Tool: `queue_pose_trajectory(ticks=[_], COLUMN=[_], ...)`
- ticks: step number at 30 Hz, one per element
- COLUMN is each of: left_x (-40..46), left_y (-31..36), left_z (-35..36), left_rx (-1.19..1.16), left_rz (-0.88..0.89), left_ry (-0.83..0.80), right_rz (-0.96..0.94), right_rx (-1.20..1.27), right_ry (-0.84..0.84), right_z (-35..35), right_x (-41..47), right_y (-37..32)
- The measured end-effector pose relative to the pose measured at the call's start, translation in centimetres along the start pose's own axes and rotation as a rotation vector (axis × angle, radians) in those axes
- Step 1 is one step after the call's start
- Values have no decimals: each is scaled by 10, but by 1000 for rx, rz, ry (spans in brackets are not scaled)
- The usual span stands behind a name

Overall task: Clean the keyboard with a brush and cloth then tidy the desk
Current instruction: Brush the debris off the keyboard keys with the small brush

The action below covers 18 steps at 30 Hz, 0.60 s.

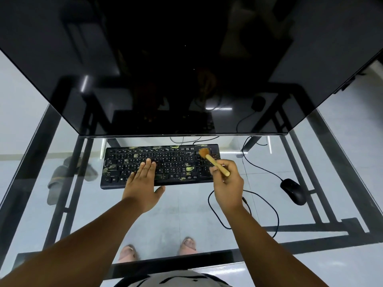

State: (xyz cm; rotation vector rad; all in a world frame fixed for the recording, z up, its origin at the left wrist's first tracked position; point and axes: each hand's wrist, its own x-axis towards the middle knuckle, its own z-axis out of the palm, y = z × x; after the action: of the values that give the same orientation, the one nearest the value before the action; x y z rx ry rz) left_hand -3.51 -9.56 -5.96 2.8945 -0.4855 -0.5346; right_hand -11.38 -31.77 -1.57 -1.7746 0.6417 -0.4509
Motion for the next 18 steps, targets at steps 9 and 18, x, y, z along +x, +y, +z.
queue_pose_trajectory(ticks=[9, 18], left_x=[-9, -18], left_y=[-38, -98], left_z=[-8, -15], left_rx=[-12, -79], left_rz=[-41, -108], left_ry=[44, 69], right_rz=[107, 43], right_rx=[151, -189], right_ry=[-150, 97], right_z=[78, 117], right_x=[-13, -30], right_y=[-20, -23])
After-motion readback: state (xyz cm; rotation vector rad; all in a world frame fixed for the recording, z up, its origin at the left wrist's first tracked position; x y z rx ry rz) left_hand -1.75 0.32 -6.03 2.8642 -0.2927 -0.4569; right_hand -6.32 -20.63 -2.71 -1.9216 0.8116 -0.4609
